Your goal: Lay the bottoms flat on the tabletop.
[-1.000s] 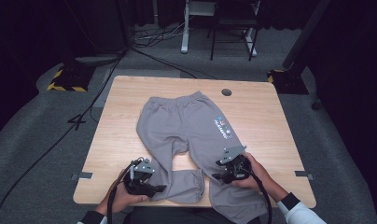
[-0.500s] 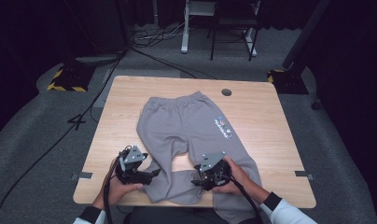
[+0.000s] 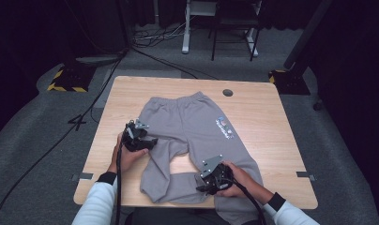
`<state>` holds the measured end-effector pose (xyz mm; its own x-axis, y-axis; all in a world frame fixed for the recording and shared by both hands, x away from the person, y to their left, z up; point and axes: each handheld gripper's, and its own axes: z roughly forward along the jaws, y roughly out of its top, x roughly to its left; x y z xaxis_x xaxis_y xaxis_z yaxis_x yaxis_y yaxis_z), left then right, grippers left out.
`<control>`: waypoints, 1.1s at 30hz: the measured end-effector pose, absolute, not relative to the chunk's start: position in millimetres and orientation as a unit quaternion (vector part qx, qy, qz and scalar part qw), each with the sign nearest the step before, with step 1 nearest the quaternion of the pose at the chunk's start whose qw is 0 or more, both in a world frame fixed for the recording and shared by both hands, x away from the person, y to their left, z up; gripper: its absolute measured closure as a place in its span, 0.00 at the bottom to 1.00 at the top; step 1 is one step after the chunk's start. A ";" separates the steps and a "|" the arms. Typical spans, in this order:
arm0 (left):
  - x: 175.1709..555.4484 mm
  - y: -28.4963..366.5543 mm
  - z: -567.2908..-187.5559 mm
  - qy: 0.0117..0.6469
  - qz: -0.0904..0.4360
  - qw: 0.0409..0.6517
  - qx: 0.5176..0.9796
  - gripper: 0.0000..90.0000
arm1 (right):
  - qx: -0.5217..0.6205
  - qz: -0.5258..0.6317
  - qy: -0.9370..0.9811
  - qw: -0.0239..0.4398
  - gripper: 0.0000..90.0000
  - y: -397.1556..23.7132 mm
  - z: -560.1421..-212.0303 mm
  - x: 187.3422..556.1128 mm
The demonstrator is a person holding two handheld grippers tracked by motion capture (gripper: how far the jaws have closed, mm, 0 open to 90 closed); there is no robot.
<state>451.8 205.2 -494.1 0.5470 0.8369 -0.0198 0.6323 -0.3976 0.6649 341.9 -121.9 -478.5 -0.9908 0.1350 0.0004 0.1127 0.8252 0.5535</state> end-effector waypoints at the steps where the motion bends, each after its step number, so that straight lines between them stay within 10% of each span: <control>1: 457.1 210.0 -494.5 0.452 0.170 0.315 0.817 0.42 | 0.067 0.287 0.955 0.019 0.66 -124.3 -478.2 341.0; 18: 509.4 256.9 -489.3 0.601 0.208 0.242 0.733 0.27 | 0.054 0.180 0.982 0.026 0.69 -178.9 -465.0 338.5; 26: 455.2 225.4 -469.5 0.479 0.177 0.343 0.788 0.26 | 0.116 0.311 0.941 0.057 0.48 -173.2 -452.5 346.5; 33: 380.8 198.4 -474.9 0.404 0.166 0.358 0.825 0.26 | 0.098 0.316 0.936 0.121 0.50 -158.7 -449.8 338.8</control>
